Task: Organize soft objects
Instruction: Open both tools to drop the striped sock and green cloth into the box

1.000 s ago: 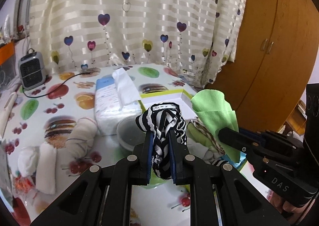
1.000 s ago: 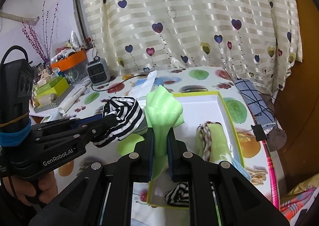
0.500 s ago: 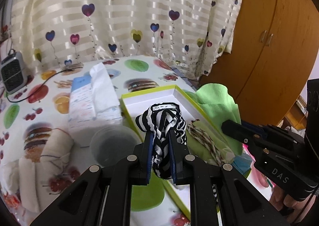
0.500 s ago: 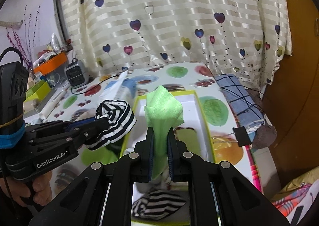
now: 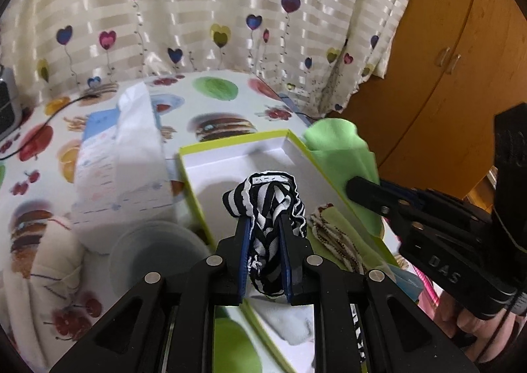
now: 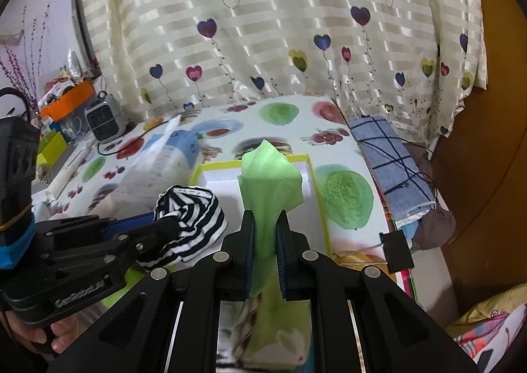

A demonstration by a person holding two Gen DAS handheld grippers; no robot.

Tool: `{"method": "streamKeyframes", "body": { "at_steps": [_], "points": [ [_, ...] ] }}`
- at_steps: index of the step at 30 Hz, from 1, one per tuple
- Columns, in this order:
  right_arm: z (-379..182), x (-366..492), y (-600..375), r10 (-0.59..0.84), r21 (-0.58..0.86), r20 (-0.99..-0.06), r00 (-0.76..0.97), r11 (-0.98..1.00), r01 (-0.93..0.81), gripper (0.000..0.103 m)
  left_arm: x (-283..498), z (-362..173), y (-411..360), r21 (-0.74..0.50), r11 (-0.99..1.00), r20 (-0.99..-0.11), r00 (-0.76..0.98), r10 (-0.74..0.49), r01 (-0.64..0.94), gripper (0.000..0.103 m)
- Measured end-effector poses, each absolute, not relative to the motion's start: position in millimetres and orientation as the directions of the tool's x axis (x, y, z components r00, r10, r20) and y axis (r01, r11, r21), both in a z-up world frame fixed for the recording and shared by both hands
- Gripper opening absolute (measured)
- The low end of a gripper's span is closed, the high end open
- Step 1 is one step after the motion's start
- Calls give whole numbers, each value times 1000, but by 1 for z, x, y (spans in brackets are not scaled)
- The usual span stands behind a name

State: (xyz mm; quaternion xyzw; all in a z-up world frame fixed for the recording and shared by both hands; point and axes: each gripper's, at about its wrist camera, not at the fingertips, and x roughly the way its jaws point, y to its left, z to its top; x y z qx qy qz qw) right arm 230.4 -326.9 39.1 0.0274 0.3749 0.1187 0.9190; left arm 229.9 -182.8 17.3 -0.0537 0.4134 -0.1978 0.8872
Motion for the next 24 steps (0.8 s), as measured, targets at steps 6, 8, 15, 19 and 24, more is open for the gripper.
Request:
{"method": "streamKeyframes", "body": {
  "at_steps": [6,8,15,19,24],
  "points": [
    [21,247,-327,265,164,-726,635,963,-214,14,237,12,-189,-270,909,-721,560,-409,318,35],
    [16,250,-326,266,164,-735,624,962,-218,20,237,13,-188,-272,908,-718,561,-412,319,39],
    [26,239,-328,252,144,-716,651,966,-215,31,226,18,-183,-269,908,-707,574,-413,322,40],
    [34,221,-323,261,141,-702,663,963,-229,31,213,26,-176,-266,904,-690,589,-421,334,40],
    [38,196,-310,280,137,-689,668,956,-259,31,191,40,-164,-270,897,-658,613,-436,349,40]
  ]
}}
